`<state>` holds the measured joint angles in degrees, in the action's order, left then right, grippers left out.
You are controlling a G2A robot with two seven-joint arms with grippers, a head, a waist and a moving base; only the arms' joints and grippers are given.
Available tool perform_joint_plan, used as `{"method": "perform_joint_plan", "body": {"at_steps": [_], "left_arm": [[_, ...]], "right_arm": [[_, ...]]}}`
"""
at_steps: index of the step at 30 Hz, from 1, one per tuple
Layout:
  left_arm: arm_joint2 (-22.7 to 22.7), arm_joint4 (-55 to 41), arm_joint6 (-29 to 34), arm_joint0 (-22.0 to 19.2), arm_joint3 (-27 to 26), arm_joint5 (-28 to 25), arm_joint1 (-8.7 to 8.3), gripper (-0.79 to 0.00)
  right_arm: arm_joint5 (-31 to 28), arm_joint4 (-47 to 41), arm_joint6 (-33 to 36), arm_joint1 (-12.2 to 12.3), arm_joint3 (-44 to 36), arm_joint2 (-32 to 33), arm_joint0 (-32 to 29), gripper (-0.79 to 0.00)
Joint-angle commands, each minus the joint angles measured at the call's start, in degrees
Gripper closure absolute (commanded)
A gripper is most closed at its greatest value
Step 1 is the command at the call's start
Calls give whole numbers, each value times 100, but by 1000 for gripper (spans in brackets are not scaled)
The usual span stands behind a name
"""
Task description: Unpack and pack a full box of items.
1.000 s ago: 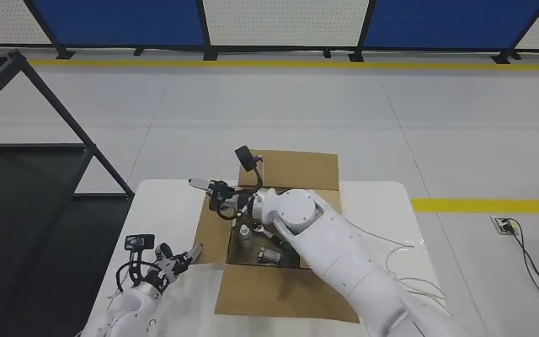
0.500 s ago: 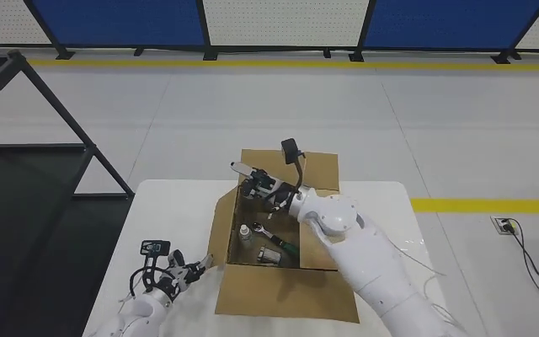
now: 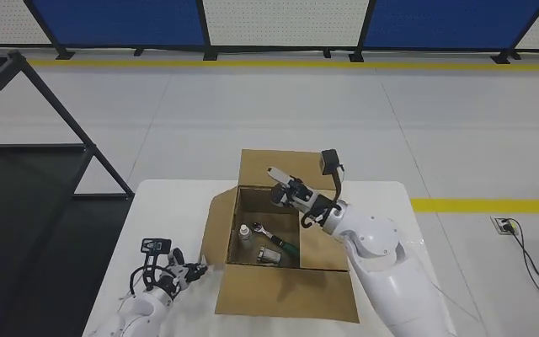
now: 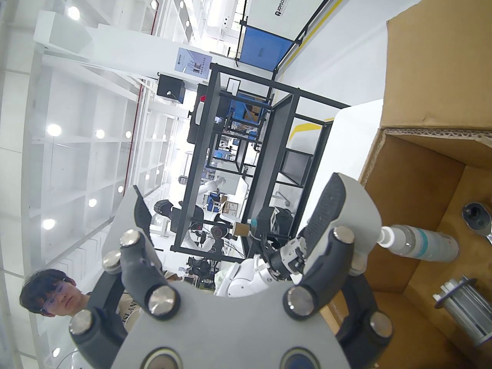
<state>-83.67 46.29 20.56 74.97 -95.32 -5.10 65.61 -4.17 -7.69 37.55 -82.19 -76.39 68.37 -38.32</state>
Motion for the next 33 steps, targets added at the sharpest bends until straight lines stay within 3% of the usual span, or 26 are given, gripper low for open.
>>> {"method": "perform_joint_plan", "body": {"at_steps": [1, 9, 15, 24, 26, 33], "left_arm": [[-144, -16, -6, 94, -115, -1, -17, -785], [-902, -421, -102, 510, -687, -42, -76, -785], [-1559, -805, -163, 841, -1214, -230, -117, -785], [-2326, -1704, -79, 1219, -1904, -1016, -160, -785], [-2444, -1864, 31, 1300, -2025, -1263, -174, -785], [-2444, -1864, 31, 1300, -2025, -1263, -174, -785]], "right_arm": [[26, 19, 36, 19, -41, 49, -34, -785], [45, 35, 216, 79, -79, 172, -54, -785], [-151, -18, 730, 163, -136, 355, -106, -785], [-519, -183, 1393, 351, -432, 910, -477, -785], [-364, -152, 1135, 384, -460, 1076, -595, -785], [-283, -137, 1023, 387, -457, 1107, -615, -785]]}}
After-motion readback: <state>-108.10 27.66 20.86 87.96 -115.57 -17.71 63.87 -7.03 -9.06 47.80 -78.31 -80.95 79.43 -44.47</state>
